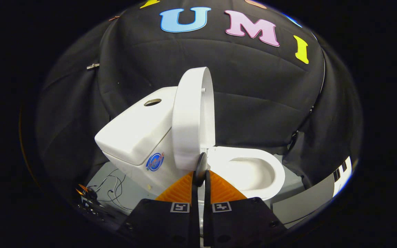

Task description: Open the toilet lid.

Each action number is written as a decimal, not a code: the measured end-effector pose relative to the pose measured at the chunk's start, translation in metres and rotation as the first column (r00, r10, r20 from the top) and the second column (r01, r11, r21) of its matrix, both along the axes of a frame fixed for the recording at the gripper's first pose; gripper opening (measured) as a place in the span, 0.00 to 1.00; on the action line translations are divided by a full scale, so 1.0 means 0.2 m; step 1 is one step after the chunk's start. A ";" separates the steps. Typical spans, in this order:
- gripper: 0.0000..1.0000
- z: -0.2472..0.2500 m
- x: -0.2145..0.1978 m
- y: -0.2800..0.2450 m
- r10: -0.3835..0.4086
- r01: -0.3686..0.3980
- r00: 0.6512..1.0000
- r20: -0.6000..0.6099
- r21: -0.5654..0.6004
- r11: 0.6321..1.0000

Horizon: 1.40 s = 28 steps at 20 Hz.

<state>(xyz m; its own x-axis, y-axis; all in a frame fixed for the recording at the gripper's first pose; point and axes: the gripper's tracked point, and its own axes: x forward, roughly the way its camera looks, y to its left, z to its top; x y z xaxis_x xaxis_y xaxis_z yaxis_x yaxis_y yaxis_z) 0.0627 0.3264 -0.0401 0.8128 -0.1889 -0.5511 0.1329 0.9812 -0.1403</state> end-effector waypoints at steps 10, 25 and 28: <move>0.10 -0.03 0.03 0.11 -0.017 0.017 1.000 -0.002 0.027 0.999; 0.51 -0.17 0.00 0.18 0.036 -0.024 0.994 -0.105 0.114 0.993; 1.00 -0.19 0.00 0.12 0.044 -0.032 0.993 -0.114 0.103 0.994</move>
<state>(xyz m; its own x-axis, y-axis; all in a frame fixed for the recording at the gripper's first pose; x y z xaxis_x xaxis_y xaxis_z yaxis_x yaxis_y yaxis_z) 0.0633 0.3508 -0.0778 0.7479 -0.0978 -0.6565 0.0835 0.9951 -0.0531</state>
